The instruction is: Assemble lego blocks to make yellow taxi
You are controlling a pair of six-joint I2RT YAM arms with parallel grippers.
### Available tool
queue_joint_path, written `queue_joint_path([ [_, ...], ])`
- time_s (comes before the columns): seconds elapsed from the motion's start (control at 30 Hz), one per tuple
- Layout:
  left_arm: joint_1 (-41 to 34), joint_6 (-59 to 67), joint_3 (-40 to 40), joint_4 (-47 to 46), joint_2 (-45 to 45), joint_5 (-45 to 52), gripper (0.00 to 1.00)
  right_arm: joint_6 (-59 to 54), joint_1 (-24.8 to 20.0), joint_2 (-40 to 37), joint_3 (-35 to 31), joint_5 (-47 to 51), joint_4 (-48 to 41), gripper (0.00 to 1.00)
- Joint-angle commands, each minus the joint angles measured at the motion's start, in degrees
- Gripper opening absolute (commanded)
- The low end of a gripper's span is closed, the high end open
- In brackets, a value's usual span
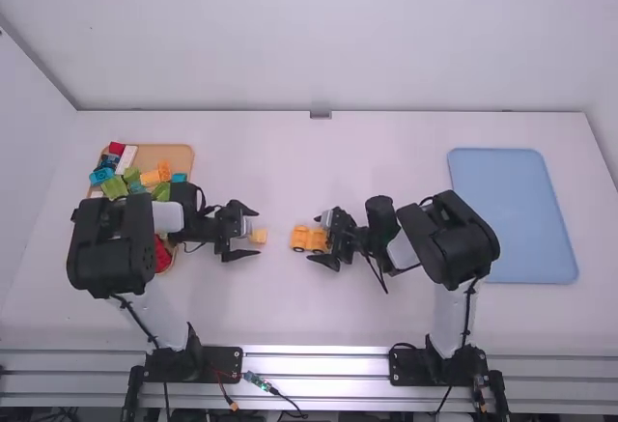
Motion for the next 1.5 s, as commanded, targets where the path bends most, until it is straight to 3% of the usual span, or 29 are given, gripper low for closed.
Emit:
queue_joint_path([
  [0.0, -0.5, 5.0, 2.1, -2.9, 1.5, 2.4, 0.95, 2.1, 0.3, 0.6, -1.1, -0.4, 1.4, 0.99],
  [0.37, -0.5, 10.5, 10.2, -13.0, 11.1, 6.1, 0.95, 2.4, 0.3, 0.6, -4.6, -0.6, 8.7, 0.99],
  [0.5, -0.5, 18.2, 13.8, -21.2, 12.5, 5.1, 0.88, 2.5, 0.3, 0.6, -5.3, -0.4, 10.4, 0.99],
  [0.57, -0.5, 17.2, 14.5, -20.5, 13.4, 4.6, 0.83, 2.5, 0.3, 0.6, -5.2, -0.4, 10.3, 0.99],
  [0.87, -2.4, 10.4, 13.0, -12.8, 15.5, 4.7, 0.82, 2.5, 0.2, 0.6, -2.1, -0.6, 3.9, 0.99],
  [0.93, -2.4, 10.2, 13.0, -12.9, 15.5, 4.7, 0.80, 2.5, 0.3, 0.6, -2.2, -0.6, 4.0, 0.99],
  [0.97, -2.3, 9.9, 12.8, -12.8, 15.5, 4.6, 0.70, 2.5, 0.3, 0.6, -2.4, -0.6, 4.4, 0.99],
  [1.07, -1.9, 10.0, 12.7, -13.2, 15.5, 3.3, 0.63, 2.5, 0.2, 0.6, -3.1, -0.4, 6.1, 0.99],
  [1.47, -1.9, 10.0, 16.8, -20.4, 15.5, 0.3, 0.56, 2.5, -0.8, 0.6, -2.1, -0.6, 3.4, 0.99],
])
